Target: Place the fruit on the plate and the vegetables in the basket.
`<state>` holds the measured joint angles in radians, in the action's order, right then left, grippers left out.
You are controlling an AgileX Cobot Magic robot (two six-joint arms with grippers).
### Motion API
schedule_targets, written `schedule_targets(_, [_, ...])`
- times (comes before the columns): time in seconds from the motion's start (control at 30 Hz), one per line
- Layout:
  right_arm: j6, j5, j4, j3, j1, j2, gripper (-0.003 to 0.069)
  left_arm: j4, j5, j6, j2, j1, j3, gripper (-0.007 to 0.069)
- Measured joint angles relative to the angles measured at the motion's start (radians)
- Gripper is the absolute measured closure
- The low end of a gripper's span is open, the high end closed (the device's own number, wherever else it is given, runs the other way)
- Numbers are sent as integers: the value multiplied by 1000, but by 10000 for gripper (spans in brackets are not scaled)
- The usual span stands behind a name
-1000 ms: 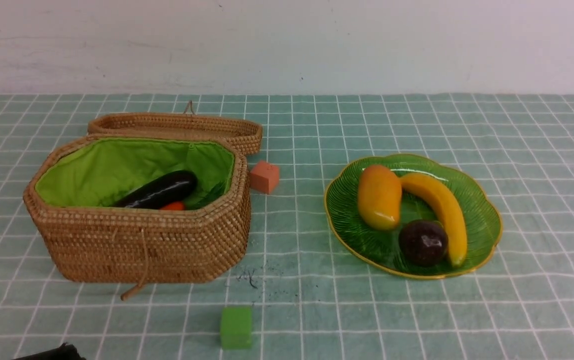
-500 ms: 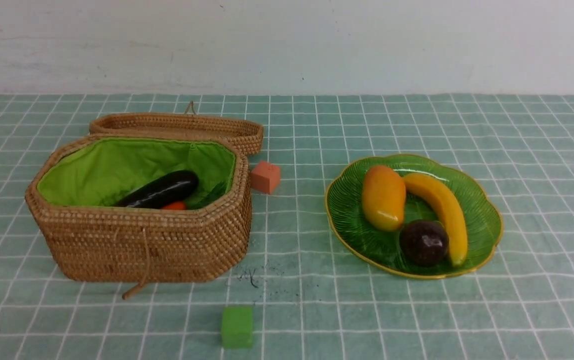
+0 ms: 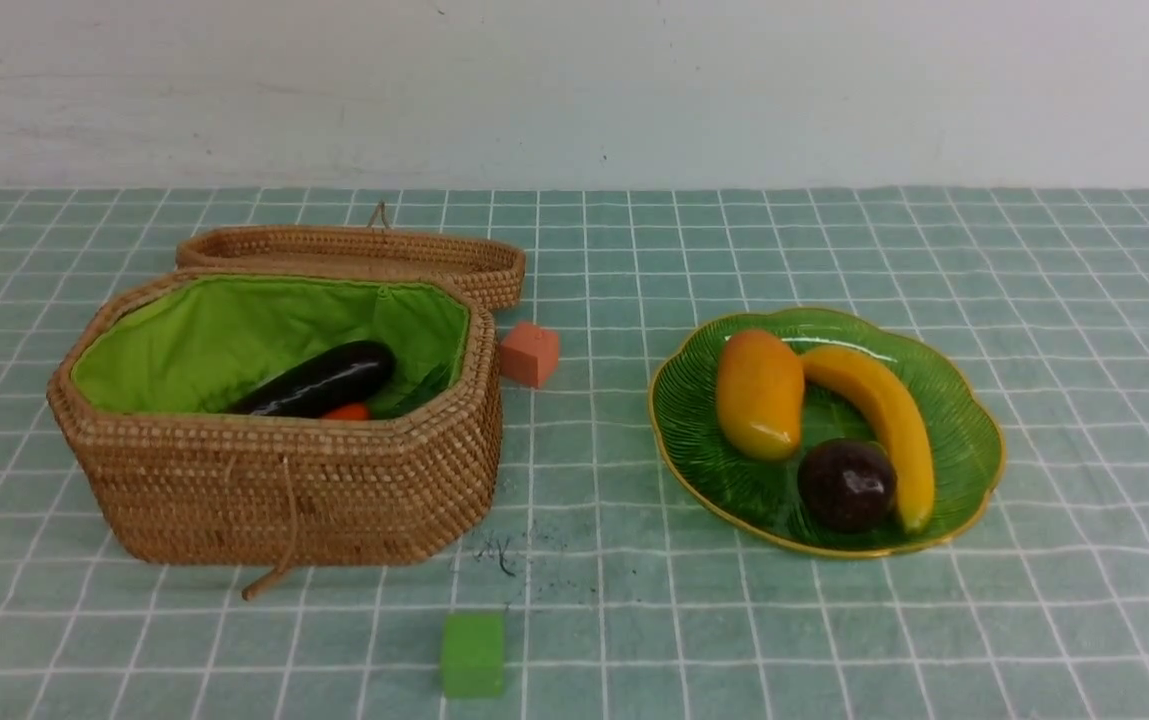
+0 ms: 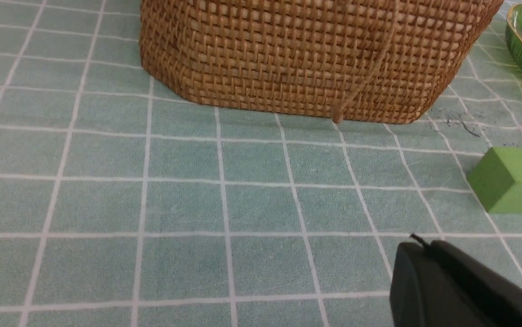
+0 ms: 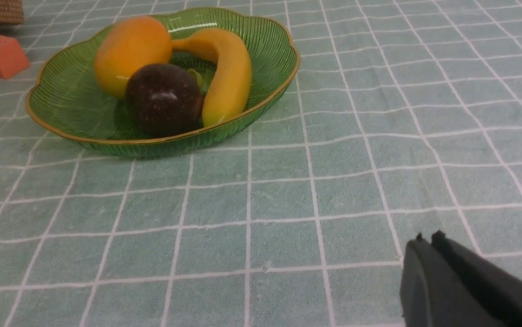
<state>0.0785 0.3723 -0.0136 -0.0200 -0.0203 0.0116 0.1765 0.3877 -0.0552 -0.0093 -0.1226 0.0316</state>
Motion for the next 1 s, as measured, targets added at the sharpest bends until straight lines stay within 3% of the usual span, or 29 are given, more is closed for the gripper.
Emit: schedule_targets(1.0, [0,0,0,0,0,0,645,-2,1,0,0,0,0,637])
